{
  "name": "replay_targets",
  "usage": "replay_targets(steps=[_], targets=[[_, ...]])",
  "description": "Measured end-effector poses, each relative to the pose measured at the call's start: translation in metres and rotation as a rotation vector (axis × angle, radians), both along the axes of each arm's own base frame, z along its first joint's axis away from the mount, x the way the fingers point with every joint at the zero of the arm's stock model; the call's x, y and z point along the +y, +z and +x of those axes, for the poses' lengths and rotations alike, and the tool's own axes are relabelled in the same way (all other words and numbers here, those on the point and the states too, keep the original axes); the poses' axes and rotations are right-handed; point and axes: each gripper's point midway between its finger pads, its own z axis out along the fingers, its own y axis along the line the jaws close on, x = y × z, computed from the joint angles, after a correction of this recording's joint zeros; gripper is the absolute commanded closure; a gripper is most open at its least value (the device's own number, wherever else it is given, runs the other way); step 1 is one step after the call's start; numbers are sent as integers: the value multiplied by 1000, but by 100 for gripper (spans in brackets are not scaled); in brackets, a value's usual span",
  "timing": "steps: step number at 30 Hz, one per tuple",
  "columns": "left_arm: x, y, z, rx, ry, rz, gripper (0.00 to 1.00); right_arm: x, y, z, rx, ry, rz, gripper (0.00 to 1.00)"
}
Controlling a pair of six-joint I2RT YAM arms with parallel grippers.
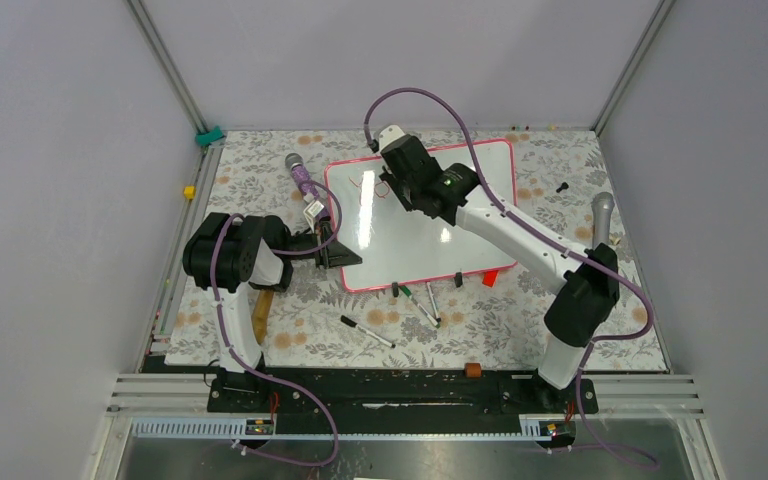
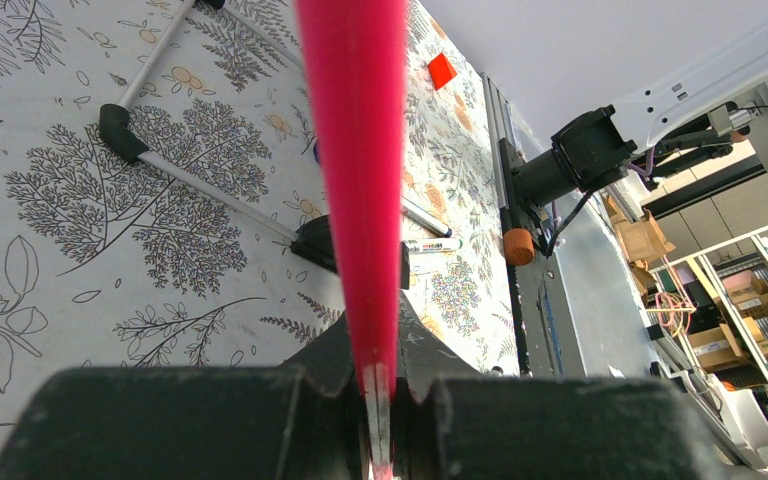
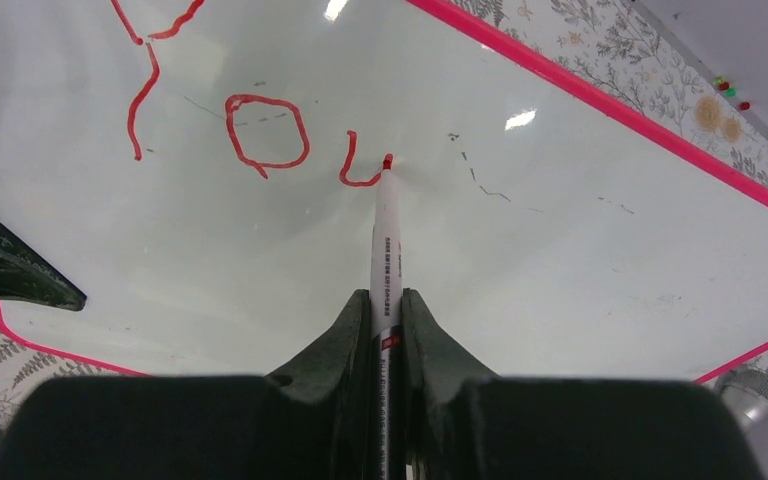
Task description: Write a sentence on the whiteboard
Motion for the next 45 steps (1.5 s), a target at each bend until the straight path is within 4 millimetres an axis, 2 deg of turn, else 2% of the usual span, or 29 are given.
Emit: replay_targets(steps=[24, 34, 38, 45], targets=[[0, 0, 0, -3, 0, 0, 100, -7, -8, -9, 26, 0, -12, 100], [0, 0, 1, -20, 0, 1, 100, -14, -9, -20, 43, -1, 6, 100], [0, 0, 1, -24, 0, 1, 100, -16, -3, -36, 37, 24, 91, 100], [0, 0, 1, -31, 0, 2, 100, -18, 22, -55, -35, 56, 251, 100]])
